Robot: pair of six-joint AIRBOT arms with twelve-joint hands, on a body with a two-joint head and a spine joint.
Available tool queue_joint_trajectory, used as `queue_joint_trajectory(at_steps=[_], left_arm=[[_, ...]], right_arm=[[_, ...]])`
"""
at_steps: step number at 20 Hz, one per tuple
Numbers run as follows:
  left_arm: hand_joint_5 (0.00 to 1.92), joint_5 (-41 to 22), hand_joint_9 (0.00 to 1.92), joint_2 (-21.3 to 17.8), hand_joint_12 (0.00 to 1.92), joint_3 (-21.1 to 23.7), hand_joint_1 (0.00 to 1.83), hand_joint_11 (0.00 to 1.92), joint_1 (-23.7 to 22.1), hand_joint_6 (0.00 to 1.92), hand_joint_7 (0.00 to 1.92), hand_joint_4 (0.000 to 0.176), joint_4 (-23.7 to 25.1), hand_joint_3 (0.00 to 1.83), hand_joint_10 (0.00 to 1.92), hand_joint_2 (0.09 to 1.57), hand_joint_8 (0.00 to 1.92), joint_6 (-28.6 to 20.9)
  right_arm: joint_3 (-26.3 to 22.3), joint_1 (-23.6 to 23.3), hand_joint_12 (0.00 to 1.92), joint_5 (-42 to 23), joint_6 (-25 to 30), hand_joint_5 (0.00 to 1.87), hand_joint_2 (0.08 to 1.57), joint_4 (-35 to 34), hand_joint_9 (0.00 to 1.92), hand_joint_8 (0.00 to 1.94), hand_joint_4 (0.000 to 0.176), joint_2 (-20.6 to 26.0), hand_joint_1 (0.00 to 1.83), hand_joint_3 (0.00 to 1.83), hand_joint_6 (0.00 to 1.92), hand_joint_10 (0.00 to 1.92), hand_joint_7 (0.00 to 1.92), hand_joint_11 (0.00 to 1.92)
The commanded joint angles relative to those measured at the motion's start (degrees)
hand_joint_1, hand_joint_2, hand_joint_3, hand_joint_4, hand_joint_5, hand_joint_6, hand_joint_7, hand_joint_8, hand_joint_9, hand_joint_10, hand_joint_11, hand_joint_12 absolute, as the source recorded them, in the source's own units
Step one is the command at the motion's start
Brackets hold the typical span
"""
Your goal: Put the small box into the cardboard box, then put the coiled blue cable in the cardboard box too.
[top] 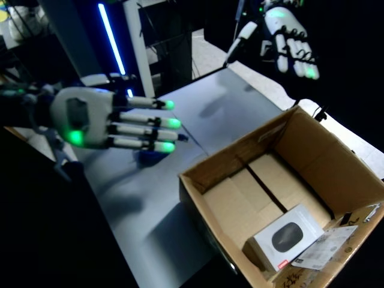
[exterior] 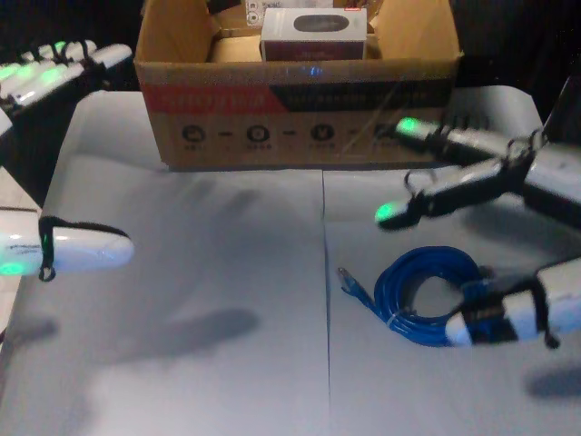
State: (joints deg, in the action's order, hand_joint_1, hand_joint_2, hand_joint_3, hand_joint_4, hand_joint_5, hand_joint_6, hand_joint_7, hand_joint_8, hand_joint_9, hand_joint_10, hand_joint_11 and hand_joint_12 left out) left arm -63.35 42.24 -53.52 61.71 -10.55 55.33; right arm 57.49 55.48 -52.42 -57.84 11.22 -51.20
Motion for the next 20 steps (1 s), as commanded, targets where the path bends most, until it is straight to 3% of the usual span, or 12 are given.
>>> queue_joint_trajectory(at_steps=[1,5,8,9,10,11,12,13,14,20], left_arm=[[0.00,-8.03,0.00,-0.13,0.02,-0.09,0.48,0.03,-0.57,0.00,0.00,0.176,-0.62,0.00,0.00,0.81,0.00,-0.21],[0.00,-7.77,0.00,0.26,0.02,-0.07,0.45,0.05,-0.57,0.00,0.00,0.176,-0.71,0.00,0.00,0.83,0.00,-0.23],[0.00,-7.42,0.00,0.56,0.03,-0.07,0.45,0.08,-0.57,0.00,0.00,0.176,-0.81,0.01,0.00,0.84,0.00,-0.23],[0.00,-7.34,0.01,0.62,0.04,-0.07,0.45,0.09,-0.54,0.00,0.00,0.176,-0.82,0.00,0.00,0.84,0.00,-0.24],[0.00,-7.22,0.00,0.72,0.03,-0.07,0.46,0.09,-0.50,0.00,0.00,0.176,-0.82,0.00,0.00,0.83,0.00,-0.24],[0.00,-7.16,0.00,0.83,0.02,-0.08,0.47,0.07,-0.49,0.00,0.00,0.176,-0.82,0.00,0.00,0.84,0.00,-0.24],[0.00,-7.14,0.00,0.88,0.02,-0.08,0.47,0.07,-0.48,0.00,0.01,0.176,-0.82,0.00,0.00,0.83,0.00,-0.24],[0.01,-7.13,0.00,0.89,0.02,-0.08,0.48,0.06,-0.44,0.00,0.00,0.176,-0.84,0.00,0.00,0.83,0.00,-0.25],[0.01,-7.01,0.00,0.89,0.02,-0.08,0.47,0.07,-0.43,0.00,0.01,0.176,-0.84,0.00,0.00,0.83,0.00,-0.26],[0.01,-6.93,0.00,1.32,0.01,-0.15,0.44,0.06,-0.43,0.00,0.01,0.176,-0.84,0.00,0.00,0.84,0.00,-0.28]], right_arm=[[-0.12,-0.83,0.00,-5.41,0.42,0.00,0.76,-0.84,0.00,0.00,0.176,-0.21,0.71,0.00,0.00,0.00,0.00,0.00],[0.48,-0.85,0.00,-2.40,0.41,0.00,0.70,0.44,0.00,0.00,0.176,-1.26,0.79,0.00,0.00,0.00,0.00,0.00],[0.98,-0.86,0.03,-2.15,0.42,0.01,0.80,-0.46,0.03,0.00,0.176,-1.55,0.79,0.02,0.00,0.01,0.00,0.06],[1.06,-0.87,0.46,-2.16,0.42,0.47,0.93,-0.60,0.36,0.02,0.000,-1.55,0.85,0.02,0.04,0.01,0.31,0.25],[1.16,-0.88,1.06,-2.16,0.42,0.81,1.06,-0.65,0.80,0.03,0.000,-1.56,0.94,0.01,0.03,0.11,0.69,0.47],[1.19,-0.88,1.25,-2.16,0.42,0.77,1.11,-0.64,0.87,0.01,0.000,-1.55,0.87,0.00,0.00,0.30,0.74,0.55],[1.15,-0.88,1.28,-2.16,0.42,0.52,1.09,-0.60,0.58,0.00,0.000,-1.47,0.71,0.00,0.00,0.26,0.50,0.30],[1.15,-0.88,1.02,-2.16,0.42,0.27,0.99,-0.53,0.26,0.00,0.157,-1.47,0.62,0.00,0.00,0.05,0.20,0.01],[1.19,-0.88,0.06,-2.16,0.42,0.01,0.90,-0.52,0.00,0.00,0.176,-1.47,0.60,0.00,0.00,0.00,0.00,0.00],[1.27,-0.88,0.00,-0.90,0.42,0.00,0.79,0.55,0.00,0.00,0.176,-2.02,0.61,0.00,0.00,0.00,0.00,0.00]])
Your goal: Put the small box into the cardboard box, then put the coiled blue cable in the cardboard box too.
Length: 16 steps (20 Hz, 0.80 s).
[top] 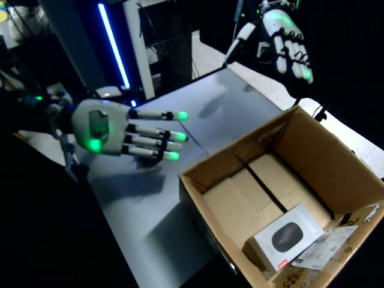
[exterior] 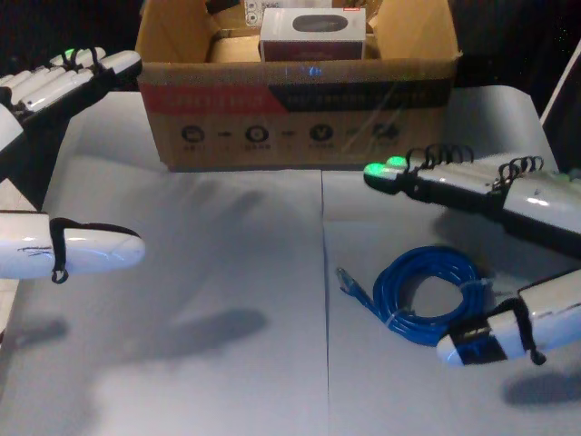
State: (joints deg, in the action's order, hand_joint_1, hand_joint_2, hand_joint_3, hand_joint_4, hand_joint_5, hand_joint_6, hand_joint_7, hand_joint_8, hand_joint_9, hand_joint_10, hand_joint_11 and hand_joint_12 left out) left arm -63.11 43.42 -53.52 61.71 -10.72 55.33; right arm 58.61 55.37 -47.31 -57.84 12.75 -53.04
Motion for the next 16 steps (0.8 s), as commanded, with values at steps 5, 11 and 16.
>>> queue_joint_trajectory(at_steps=[5,11,16], left_arm=[[0.01,-7.05,0.02,0.36,0.02,-0.22,0.44,0.08,-0.43,0.00,0.01,0.176,-0.66,0.00,0.00,0.85,0.00,-0.32],[0.01,-7.13,0.03,0.56,0.01,-0.36,0.46,0.09,-0.14,0.00,0.02,0.176,-0.66,0.00,0.00,0.84,0.00,-0.63],[0.02,-7.09,0.04,0.62,0.02,-0.40,0.45,0.11,-0.13,0.00,0.04,0.176,-0.65,0.00,0.00,0.84,0.00,-0.75]], right_arm=[[2.07,-4.08,0.00,2.89,0.41,0.00,0.74,4.26,0.00,0.00,0.176,-2.28,0.77,0.00,0.00,0.00,0.00,0.00],[3.95,-5.97,0.00,11.19,0.41,0.00,0.77,11.28,0.00,0.00,0.176,-3.80,0.76,0.00,0.00,0.00,0.00,0.00],[3.91,-6.06,0.00,14.30,0.41,0.00,0.79,15.35,0.00,0.00,0.176,-3.66,0.79,0.00,0.00,0.00,0.00,0.00]])
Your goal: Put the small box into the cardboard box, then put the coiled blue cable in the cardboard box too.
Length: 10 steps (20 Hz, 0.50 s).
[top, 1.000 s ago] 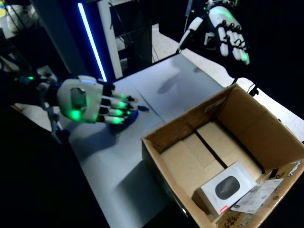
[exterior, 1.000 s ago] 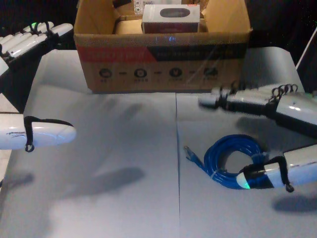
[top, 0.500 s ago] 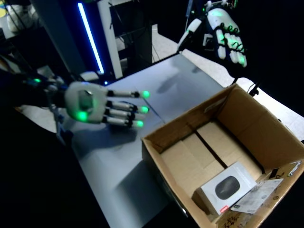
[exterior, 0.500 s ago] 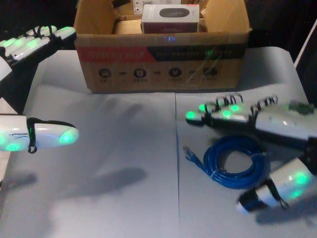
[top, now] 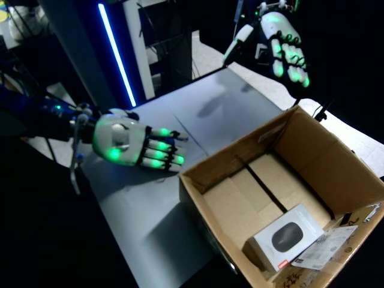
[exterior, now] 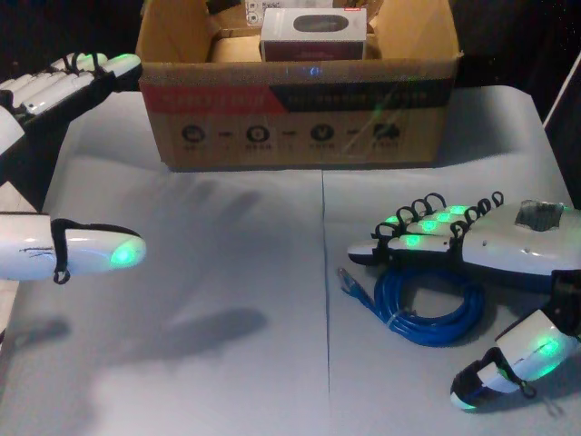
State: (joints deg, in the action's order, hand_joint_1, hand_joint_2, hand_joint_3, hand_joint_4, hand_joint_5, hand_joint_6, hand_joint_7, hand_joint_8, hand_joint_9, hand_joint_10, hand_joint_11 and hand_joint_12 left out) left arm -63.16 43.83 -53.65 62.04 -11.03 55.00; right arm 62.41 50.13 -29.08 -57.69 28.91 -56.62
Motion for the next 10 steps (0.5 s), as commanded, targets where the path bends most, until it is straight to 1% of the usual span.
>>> queue_joint_trajectory(at_steps=[1,4,5,6,7,8,9,10], left_arm=[[0.02,-7.02,0.04,0.31,0.02,-0.31,0.45,0.11,-0.47,0.00,0.04,0.176,-0.35,0.00,0.00,0.84,0.00,-0.50],[0.03,-7.11,0.04,0.46,0.02,-0.45,0.50,0.11,-0.47,0.00,0.05,0.176,-0.35,0.00,0.00,0.83,0.00,-0.85],[0.03,-7.12,0.04,0.47,0.02,-0.46,0.48,0.12,-0.47,0.00,0.04,0.176,-0.35,0.00,0.00,0.83,0.00,-0.93],[0.03,-7.12,0.05,0.54,0.03,-0.46,0.47,0.13,-0.47,0.00,0.05,0.176,-0.34,0.00,0.01,0.83,0.00,-0.94],[0.03,-7.15,0.04,0.58,0.02,-0.46,0.47,0.12,-0.47,0.00,0.04,0.176,-0.34,0.00,0.00,0.84,0.00,-0.96],[0.03,-7.19,0.05,0.59,0.02,-0.46,0.46,0.12,-0.47,0.00,0.04,0.176,-0.34,0.00,0.00,0.84,0.00,-1.00],[0.03,-7.26,0.04,0.61,0.02,-0.46,0.47,0.11,-0.47,0.00,0.03,0.176,-0.34,0.00,0.00,0.84,0.00,-1.09],[0.03,-7.31,0.04,0.62,0.02,-0.46,0.47,0.12,-0.47,0.00,0.03,0.176,-0.34,0.00,0.00,0.84,0.00,-1.16]], right_arm=[[0.11,-0.98,0.00,-3.11,0.26,0.00,0.79,0.16,0.00,0.00,0.176,-0.19,0.79,0.00,0.00,0.00,0.00,0.00],[0.14,-2.37,0.00,-0.59,0.25,0.01,0.79,3.09,0.00,0.00,0.176,-0.19,0.81,0.00,0.00,0.00,0.00,0.00],[0.14,-2.49,0.00,-0.37,0.25,0.04,0.79,3.49,0.00,0.00,0.176,-0.19,0.84,0.00,0.01,0.00,0.00,0.00],[0.14,-2.52,0.00,-0.36,0.25,0.02,0.80,3.51,0.00,0.00,0.176,-0.19,0.87,0.00,0.00,0.00,0.00,0.00],[0.19,-2.53,0.01,-0.36,0.25,0.05,0.81,3.51,0.05,0.00,0.176,-0.18,0.92,0.00,0.01,0.02,0.01,0.02],[0.23,-2.53,0.01,-0.36,0.25,0.06,0.82,3.51,0.06,0.00,0.176,-0.18,0.94,0.01,0.01,0.02,0.01,0.03],[0.23,-2.53,0.06,-0.25,0.25,0.17,0.84,3.70,0.12,0.00,0.176,-0.15,0.98,0.00,0.01,0.01,0.06,0.08],[0.23,-2.53,0.29,-0.04,0.25,0.28,0.84,3.91,0.18,0.00,0.176,-0.13,1.01,0.00,0.00,0.00,0.12,0.07]])
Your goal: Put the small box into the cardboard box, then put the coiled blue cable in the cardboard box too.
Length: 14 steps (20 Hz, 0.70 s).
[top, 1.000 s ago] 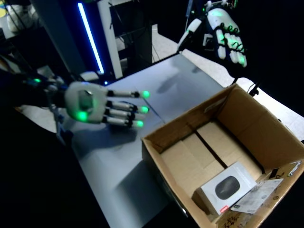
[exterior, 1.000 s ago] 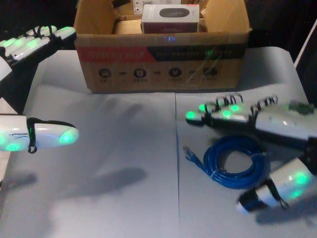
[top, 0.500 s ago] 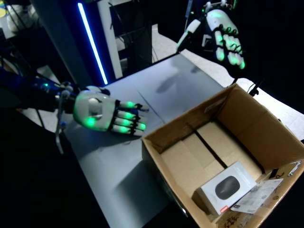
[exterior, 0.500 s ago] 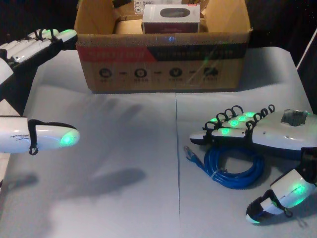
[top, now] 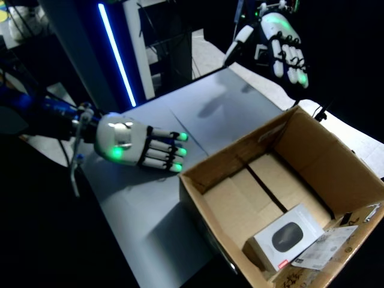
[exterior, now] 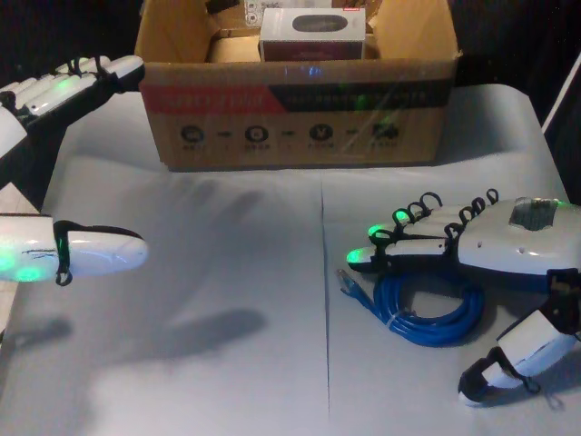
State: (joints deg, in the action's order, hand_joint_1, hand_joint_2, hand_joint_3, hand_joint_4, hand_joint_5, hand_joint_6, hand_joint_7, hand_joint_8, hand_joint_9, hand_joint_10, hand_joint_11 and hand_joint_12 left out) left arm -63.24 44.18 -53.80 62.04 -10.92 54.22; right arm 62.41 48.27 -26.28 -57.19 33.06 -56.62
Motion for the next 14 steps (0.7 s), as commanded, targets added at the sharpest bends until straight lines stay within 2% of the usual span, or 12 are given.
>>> queue_joint_trajectory(at_steps=[1,2,3,4,5,7,8,9,10,11,13,14], left_arm=[[0.03,-7.25,0.04,0.29,0.02,-0.30,0.46,0.11,-0.47,0.00,0.03,0.176,-0.45,0.00,0.00,0.84,0.00,-0.42],[0.04,-7.25,0.04,0.31,0.01,-0.30,0.47,0.11,-0.47,0.00,0.03,0.176,-0.45,0.00,0.00,0.84,0.00,-0.46],[0.03,-7.26,0.04,0.32,0.02,-0.29,0.46,0.11,-0.47,0.00,0.03,0.176,-0.46,0.00,0.00,0.84,0.00,-0.52],[0.04,-7.28,0.04,0.34,0.01,-0.28,0.47,0.11,-0.47,0.00,0.03,0.176,-0.46,0.00,0.00,0.84,0.00,-0.60],[0.04,-7.29,0.04,0.35,0.02,-0.28,0.48,0.11,-0.46,0.00,0.04,0.176,-0.46,0.00,0.00,0.83,0.00,-0.67],[0.04,-7.32,0.04,0.35,0.01,-0.29,0.46,0.11,-0.45,0.00,0.03,0.176,-0.46,0.00,0.00,0.83,0.00,-0.72],[0.04,-7.42,0.03,0.35,0.01,-0.29,0.45,0.10,-0.45,0.00,0.03,0.176,-0.46,0.00,0.00,0.84,0.00,-0.75],[0.04,-7.47,0.02,0.35,0.01,-0.29,0.45,0.10,-0.44,0.00,0.03,0.176,-0.46,0.00,0.00,0.84,0.00,-0.79],[0.04,-7.48,0.03,0.34,0.01,-0.29,0.45,0.10,-0.44,0.00,0.03,0.176,-0.47,0.00,0.00,0.84,0.00,-0.82],[0.05,-7.48,0.03,0.35,0.01,-0.30,0.47,0.09,-0.43,0.00,0.03,0.176,-0.47,0.00,0.00,0.84,0.00,-0.83],[0.05,-7.45,0.03,0.39,0.01,-0.29,0.47,0.09,-0.40,0.00,0.04,0.176,-0.47,0.00,0.00,0.85,0.01,-0.88],[0.04,-7.45,0.04,0.40,0.01,-0.29,0.48,0.10,-0.40,0.00,0.05,0.176,-0.47,0.00,0.01,0.85,0.01,-0.89]], right_arm=[[0.23,-0.67,0.55,-2.73,-0.25,0.45,0.88,-0.20,0.32,0.00,0.103,-0.05,1.05,0.00,0.02,0.01,0.24,0.10],[0.22,-0.67,0.78,-2.69,-0.25,0.60,0.88,-0.20,0.48,0.00,0.042,0.06,1.12,0.00,0.00,0.01,0.38,0.16],[0.22,-0.67,0.83,-2.58,-0.25,0.71,0.90,-0.21,0.65,0.01,0.000,0.17,1.20,0.00,0.00,0.04,0.54,0.32],[0.21,-0.67,0.87,-2.53,-0.25,0.76,0.92,-0.21,0.76,0.03,0.000,0.25,1.25,0.00,0.01,0.08,0.62,0.43],[0.21,-0.67,1.04,-2.50,-0.25,0.83,0.98,-0.22,0.82,0.04,0.000,0.28,1.28,0.01,0.00,0.27,0.69,0.51],[0.21,-0.67,1.12,-2.49,-0.25,0.86,1.04,-0.22,0.70,0.14,0.000,0.28,1.33,0.01,0.00,0.79,0.72,0.61],[0.21,-0.67,1.23,-2.49,-0.25,0.88,1.08,-0.23,0.63,0.75,0.000,0.28,1.39,0.00,0.00,0.97,0.49,0.61],[0.22,-0.67,1.31,-2.49,-0.25,0.88,1.11,-0.25,0.75,0.86,0.000,0.28,1.56,0.00,0.00,1.26,0.45,0.60],[0.22,-0.67,1.46,-2.49,-0.25,0.86,1.12,-0.25,0.77,1.10,0.000,0.31,1.60,0.00,0.00,1.36,0.36,0.63],[0.22,-0.67,1.62,-2.49,-0.25,0.86,1.10,-0.25,0.62,1.25,0.000,0.35,1.47,0.00,0.00,1.50,0.33,0.66],[0.21,-0.67,1.78,-2.49,-0.25,0.87,1.09,-0.25,0.57,1.40,0.000,0.37,1.41,0.00,0.00,1.75,0.30,0.70],[0.21,-0.67,1.83,-2.49,-0.25,0.74,1.11,-0.26,0.59,1.51,0.000,0.37,1.35,0.00,0.53,1.84,0.29,0.75]])
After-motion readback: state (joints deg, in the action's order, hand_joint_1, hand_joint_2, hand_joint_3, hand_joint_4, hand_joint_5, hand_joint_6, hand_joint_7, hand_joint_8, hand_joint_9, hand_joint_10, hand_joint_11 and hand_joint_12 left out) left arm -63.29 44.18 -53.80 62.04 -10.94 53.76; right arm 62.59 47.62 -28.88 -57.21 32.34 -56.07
